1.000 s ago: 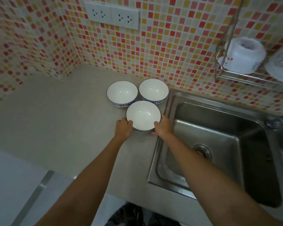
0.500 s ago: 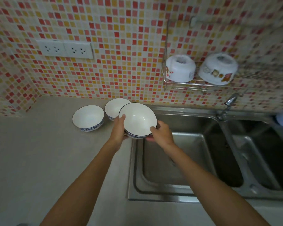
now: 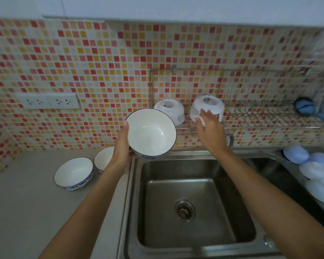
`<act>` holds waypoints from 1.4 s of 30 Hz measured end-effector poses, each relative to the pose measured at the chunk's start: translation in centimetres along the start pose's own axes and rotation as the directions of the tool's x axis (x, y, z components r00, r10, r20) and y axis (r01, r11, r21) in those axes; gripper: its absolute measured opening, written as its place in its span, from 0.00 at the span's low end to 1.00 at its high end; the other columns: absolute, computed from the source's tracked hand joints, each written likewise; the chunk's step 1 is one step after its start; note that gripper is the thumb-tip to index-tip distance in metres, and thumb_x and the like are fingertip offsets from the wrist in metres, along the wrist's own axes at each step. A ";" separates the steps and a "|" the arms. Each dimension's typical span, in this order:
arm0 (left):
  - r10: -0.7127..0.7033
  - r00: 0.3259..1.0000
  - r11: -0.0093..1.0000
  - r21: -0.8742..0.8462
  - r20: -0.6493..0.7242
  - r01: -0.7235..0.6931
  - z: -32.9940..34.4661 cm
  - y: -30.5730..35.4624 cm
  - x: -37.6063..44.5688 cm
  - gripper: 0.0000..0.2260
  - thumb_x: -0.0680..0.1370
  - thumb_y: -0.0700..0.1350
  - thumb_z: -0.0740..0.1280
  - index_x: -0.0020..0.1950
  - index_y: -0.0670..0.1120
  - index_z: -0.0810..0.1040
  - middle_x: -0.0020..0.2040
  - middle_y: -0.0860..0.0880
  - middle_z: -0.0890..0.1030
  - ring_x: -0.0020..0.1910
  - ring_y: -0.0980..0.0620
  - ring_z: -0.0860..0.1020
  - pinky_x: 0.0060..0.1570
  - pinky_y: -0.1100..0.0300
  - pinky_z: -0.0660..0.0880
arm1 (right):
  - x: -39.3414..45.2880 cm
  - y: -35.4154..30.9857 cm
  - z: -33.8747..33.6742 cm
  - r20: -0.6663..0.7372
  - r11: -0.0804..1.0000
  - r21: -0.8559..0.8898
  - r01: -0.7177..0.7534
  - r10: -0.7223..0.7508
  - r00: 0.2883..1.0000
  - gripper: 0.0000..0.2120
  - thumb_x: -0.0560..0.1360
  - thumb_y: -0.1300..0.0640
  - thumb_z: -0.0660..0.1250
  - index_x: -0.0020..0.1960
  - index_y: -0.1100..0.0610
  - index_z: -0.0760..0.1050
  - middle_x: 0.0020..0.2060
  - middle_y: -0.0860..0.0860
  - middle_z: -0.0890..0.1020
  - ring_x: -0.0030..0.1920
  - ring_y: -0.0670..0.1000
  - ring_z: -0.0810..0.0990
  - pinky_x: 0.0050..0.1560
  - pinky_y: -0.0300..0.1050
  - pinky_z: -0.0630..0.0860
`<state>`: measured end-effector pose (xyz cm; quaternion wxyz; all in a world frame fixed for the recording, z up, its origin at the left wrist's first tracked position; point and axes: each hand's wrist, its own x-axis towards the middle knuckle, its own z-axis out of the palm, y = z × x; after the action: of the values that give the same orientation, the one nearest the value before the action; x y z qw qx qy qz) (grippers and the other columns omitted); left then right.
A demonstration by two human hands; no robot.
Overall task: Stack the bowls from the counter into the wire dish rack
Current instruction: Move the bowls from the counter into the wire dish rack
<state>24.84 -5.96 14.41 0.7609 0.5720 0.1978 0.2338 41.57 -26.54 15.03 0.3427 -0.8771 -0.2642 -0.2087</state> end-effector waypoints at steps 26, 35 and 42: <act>0.643 0.734 0.358 0.761 0.220 -0.541 15.5 7.7 10.3 0.23 0.79 0.61 0.58 0.73 0.62 0.61 0.67 0.43 0.67 0.65 0.46 0.68 0.59 0.55 0.66 | 1.6 6.6 2.3 0.072 0.885 -0.458 0.079 -0.052 0.996 0.30 0.80 0.49 0.45 0.71 0.67 0.67 0.69 0.63 0.72 0.72 0.58 0.67 0.76 0.53 0.38; 0.553 0.559 -0.474 0.785 0.617 -0.398 13.8 3.3 13.1 0.27 0.77 0.65 0.57 0.72 0.54 0.68 0.60 0.36 0.75 0.55 0.37 0.74 0.52 0.45 0.73 | 1.5 6.6 2.3 0.039 0.897 -0.434 0.083 -0.074 0.997 0.29 0.80 0.51 0.45 0.70 0.68 0.67 0.68 0.64 0.72 0.72 0.59 0.69 0.77 0.56 0.49; 0.459 0.552 -0.611 0.699 0.696 -0.372 13.9 1.5 13.2 0.24 0.76 0.64 0.58 0.68 0.55 0.72 0.59 0.36 0.76 0.54 0.37 0.74 0.53 0.44 0.73 | 1.5 6.6 2.4 0.025 0.897 -0.435 0.081 -0.078 0.997 0.29 0.80 0.50 0.45 0.70 0.68 0.67 0.68 0.64 0.72 0.72 0.59 0.69 0.77 0.57 0.51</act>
<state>43.28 -8.67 19.15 -0.2180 0.9191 0.0170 0.3278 47.16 -28.50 10.98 0.1282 -0.9207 -0.2476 -0.2732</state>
